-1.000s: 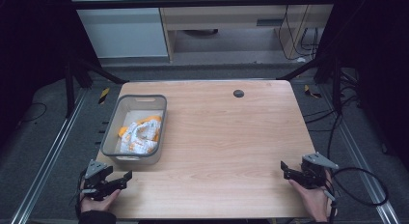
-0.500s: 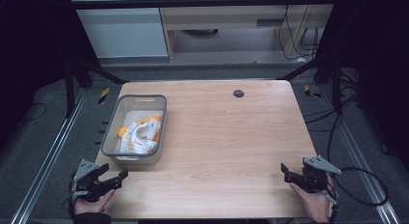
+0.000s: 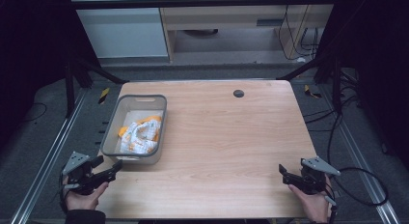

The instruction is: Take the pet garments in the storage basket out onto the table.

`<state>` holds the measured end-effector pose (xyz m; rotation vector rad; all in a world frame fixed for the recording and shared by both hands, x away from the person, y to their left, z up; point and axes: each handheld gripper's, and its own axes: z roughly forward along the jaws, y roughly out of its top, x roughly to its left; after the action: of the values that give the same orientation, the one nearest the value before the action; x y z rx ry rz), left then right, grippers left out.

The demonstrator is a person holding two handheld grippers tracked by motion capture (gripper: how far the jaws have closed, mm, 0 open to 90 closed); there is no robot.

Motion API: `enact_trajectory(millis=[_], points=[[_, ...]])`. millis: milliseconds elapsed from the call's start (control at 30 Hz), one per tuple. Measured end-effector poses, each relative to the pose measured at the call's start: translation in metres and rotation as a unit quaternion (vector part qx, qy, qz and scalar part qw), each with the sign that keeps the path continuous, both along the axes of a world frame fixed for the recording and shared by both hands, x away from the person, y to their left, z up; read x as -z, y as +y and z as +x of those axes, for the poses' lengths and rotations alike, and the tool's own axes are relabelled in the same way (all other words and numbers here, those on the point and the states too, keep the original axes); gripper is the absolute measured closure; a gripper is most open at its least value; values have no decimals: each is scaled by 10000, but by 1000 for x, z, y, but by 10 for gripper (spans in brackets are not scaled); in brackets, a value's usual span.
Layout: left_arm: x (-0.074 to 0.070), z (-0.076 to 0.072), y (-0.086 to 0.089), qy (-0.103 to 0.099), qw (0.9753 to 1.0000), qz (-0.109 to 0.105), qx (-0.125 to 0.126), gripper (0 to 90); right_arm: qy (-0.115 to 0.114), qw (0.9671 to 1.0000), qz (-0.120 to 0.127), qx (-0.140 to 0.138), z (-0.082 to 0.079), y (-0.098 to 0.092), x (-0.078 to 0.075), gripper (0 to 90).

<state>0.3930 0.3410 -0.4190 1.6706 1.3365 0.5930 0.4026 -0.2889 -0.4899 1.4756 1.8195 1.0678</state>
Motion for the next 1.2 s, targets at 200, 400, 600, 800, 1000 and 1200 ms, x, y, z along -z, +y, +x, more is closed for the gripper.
enact_trajectory(millis=[200,400,600,800,1000,1200], points=[[-15,8,2,-52,10000,-2,24,194,-36,10000,6,-25,-1,0,-1,139],[-32,21,0,-67,9999,118,101,192,4,10000,-15,-22,0,0,0,137],[-41,34,0,-74,9998,146,60,192,-31,10000,-71,-32,0,0,0,134],[-48,49,0,-74,9998,141,72,192,54,10000,-37,-51,1,1,0,127],[-54,61,-4,-35,9997,207,147,193,81,9999,-63,-99,2,2,1,127],[-58,75,-8,174,9984,500,194,193,54,10000,-30,-64,2,1,1,124]])
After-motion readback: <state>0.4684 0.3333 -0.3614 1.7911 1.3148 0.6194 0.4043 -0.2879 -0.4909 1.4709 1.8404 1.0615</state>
